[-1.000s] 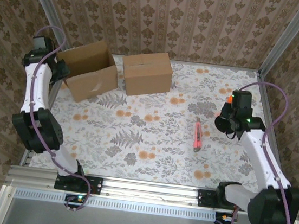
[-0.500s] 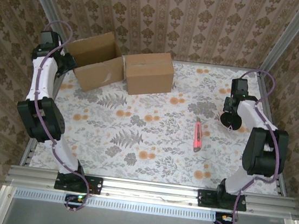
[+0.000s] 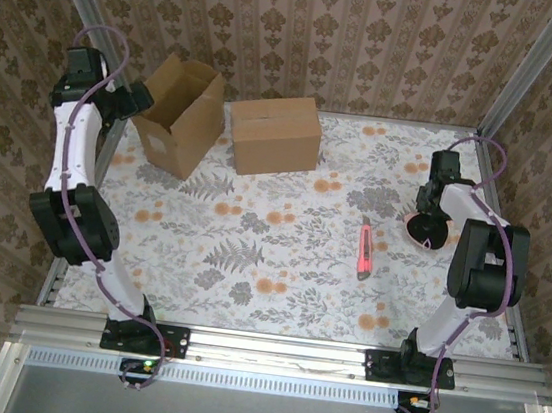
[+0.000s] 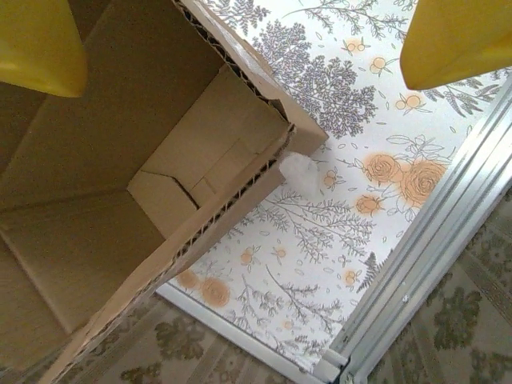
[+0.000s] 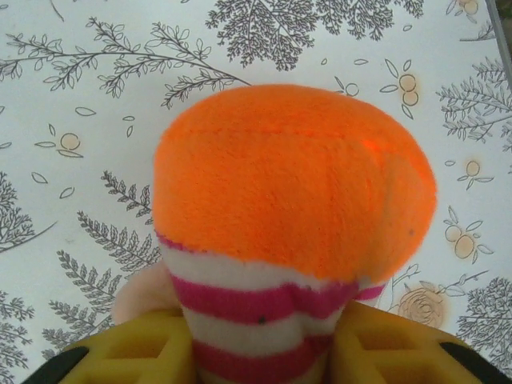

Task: Unpack the express box

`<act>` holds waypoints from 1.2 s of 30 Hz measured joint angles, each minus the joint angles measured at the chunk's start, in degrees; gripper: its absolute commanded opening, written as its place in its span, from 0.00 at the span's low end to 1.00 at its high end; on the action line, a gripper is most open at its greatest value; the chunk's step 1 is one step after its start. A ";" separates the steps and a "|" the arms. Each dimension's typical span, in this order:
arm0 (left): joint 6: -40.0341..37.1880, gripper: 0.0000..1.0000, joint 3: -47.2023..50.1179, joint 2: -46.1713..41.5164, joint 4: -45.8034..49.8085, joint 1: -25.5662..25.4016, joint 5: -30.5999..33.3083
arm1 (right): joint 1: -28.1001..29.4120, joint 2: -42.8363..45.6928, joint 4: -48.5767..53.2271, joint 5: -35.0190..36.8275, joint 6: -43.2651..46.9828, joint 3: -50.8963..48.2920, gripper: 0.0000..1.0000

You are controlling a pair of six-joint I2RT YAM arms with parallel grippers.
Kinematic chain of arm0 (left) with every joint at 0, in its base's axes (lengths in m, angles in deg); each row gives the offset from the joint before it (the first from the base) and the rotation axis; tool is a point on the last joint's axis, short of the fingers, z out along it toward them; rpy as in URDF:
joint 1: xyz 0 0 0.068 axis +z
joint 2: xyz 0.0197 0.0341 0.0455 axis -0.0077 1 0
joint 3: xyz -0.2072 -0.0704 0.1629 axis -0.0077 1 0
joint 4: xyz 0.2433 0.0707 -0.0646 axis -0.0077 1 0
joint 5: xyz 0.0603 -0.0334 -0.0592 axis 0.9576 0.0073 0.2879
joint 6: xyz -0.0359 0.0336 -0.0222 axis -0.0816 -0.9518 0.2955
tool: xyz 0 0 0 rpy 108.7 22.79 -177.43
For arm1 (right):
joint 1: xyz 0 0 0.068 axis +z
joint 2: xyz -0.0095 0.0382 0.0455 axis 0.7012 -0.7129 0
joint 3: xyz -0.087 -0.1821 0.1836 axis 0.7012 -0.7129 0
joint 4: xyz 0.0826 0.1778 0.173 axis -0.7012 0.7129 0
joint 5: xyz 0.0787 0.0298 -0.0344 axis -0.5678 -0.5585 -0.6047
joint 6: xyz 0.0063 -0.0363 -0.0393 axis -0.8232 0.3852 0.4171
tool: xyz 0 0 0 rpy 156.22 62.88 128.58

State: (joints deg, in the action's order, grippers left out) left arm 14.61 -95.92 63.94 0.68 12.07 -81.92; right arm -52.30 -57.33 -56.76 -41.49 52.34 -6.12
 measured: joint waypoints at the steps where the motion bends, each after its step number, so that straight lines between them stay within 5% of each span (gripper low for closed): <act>1: -0.22 1.00 0.00 -1.14 -0.02 0.00 0.00 | -0.02 -0.02 -0.07 -0.28 0.07 0.00 0.58; 8: -2.23 1.00 0.02 -10.99 -0.94 0.00 -0.87 | -0.24 0.31 0.20 -2.43 -0.17 0.00 1.00; 15: -4.22 1.00 0.50 -21.33 0.66 -3.06 -2.10 | -0.13 8.90 3.17 -6.03 -0.04 1.36 1.00; 23: -4.79 1.00 6.93 -30.29 6.19 -19.08 1.05 | 4.74 16.09 2.93 -18.73 -0.07 11.61 1.00; 29: -2.29 1.00 15.43 -28.94 5.62 -28.94 2.49 | 11.34 6.73 0.57 -30.29 -1.55 21.79 1.00; 36: 0.28 1.00 16.59 -18.93 0.90 -34.32 5.66 | 17.70 -10.60 -2.54 -35.47 -4.55 36.83 1.00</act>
State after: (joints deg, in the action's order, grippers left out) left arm 14.90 -79.33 45.01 1.57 -22.24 -76.26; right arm -34.59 -67.94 -59.30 -76.96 47.79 30.71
